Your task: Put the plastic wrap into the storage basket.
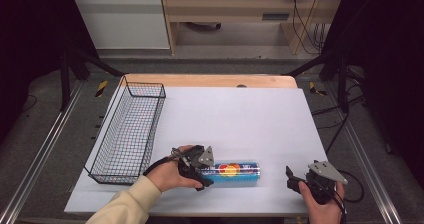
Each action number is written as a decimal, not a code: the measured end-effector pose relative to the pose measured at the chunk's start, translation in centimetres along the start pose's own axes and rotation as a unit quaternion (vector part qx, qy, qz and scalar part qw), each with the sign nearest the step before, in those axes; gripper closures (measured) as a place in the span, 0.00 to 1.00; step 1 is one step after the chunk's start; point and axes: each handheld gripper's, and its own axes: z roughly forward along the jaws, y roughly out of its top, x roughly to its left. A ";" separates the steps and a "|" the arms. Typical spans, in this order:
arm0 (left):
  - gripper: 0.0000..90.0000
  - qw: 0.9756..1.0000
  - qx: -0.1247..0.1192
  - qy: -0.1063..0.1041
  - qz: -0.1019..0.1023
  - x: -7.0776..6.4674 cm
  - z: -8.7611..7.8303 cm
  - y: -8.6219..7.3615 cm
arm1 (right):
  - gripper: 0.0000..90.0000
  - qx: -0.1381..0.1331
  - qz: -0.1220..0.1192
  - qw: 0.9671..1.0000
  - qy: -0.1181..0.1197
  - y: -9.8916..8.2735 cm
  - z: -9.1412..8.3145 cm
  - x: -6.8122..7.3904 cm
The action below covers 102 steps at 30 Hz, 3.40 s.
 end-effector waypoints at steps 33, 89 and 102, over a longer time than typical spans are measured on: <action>0.31 0.999 0.046 -0.011 0.021 0.1 1.5 0.9 | 0.09 0.006 -0.002 1.000 0.008 0.0 0.1 0.1; 0.35 0.999 0.017 -0.019 0.028 -0.7 -0.5 1.4 | 0.11 0.007 -0.003 1.000 0.010 0.0 0.2 0.3; 0.35 1.000 0.004 -0.017 0.013 -0.7 -2.2 1.6 | 0.11 0.007 0.000 1.000 0.012 0.0 0.3 0.3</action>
